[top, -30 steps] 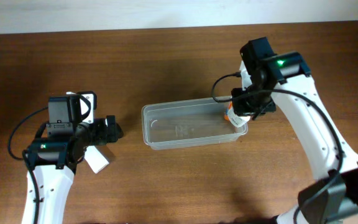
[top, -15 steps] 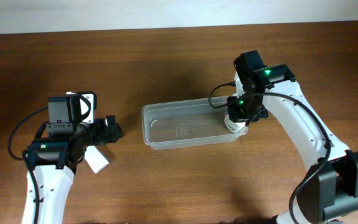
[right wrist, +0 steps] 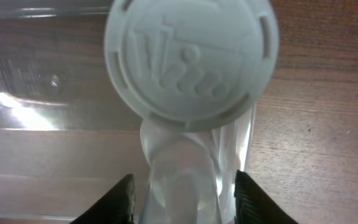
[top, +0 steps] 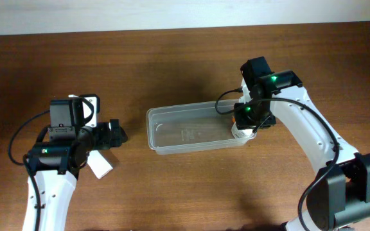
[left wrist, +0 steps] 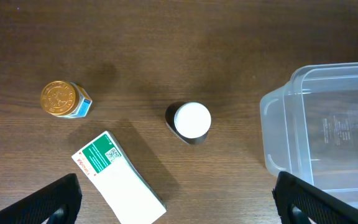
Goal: Pack container
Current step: 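Place the clear bottle upright in the container beside the tube, then grasp the dark white-capped bottle with the left gripper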
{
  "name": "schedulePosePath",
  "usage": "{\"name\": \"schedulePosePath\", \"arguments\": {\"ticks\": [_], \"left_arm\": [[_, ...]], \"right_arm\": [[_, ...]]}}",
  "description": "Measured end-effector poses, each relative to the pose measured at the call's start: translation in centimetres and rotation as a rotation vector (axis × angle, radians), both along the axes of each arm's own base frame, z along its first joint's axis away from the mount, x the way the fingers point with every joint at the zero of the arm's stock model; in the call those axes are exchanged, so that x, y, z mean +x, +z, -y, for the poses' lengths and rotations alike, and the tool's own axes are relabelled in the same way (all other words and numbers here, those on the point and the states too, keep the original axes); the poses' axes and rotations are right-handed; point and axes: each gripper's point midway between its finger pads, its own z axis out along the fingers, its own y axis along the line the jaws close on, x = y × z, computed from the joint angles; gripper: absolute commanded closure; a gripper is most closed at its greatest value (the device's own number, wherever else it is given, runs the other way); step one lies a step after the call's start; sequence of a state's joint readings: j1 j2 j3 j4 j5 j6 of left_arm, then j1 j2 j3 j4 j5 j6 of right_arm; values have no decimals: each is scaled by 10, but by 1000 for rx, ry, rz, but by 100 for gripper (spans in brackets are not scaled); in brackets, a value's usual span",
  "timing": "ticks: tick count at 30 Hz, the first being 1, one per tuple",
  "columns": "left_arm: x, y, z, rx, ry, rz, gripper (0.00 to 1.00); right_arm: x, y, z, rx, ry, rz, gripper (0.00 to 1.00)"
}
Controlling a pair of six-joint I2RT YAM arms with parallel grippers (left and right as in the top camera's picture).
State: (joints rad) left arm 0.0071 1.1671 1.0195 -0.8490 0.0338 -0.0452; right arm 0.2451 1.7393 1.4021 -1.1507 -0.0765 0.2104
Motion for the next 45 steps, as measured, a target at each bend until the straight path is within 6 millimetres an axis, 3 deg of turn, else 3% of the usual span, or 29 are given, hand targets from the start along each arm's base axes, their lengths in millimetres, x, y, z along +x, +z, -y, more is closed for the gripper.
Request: {"name": "schedulePosePath", "arguments": {"ticks": [18,22,24,26,31,35,41,45], "left_arm": [[0,0,0,0,0,0,1],[0,0,0,0,0,0,1],[0,0,0,0,0,0,1],[0,0,0,0,0,0,1],[0,0,0,0,0,0,1],[0,0,0,0,0,0,0],[0,0,0,0,0,-2,1],[-1,-1,0,0,-1,-7,1]], "right_arm": [[0,5,3,-12,11,18,49],[2,35,10,-45,6,77,45],[7,62,16,-66,3,143,31],[14,94,20,-80,-6,234,5],[22,167,31,-74,-41,460,2],[22,198,64,-86,-140,556,2],[12,189,119,-108,-325,489,2],[2,180,146,-93,-426,438,2]]}}
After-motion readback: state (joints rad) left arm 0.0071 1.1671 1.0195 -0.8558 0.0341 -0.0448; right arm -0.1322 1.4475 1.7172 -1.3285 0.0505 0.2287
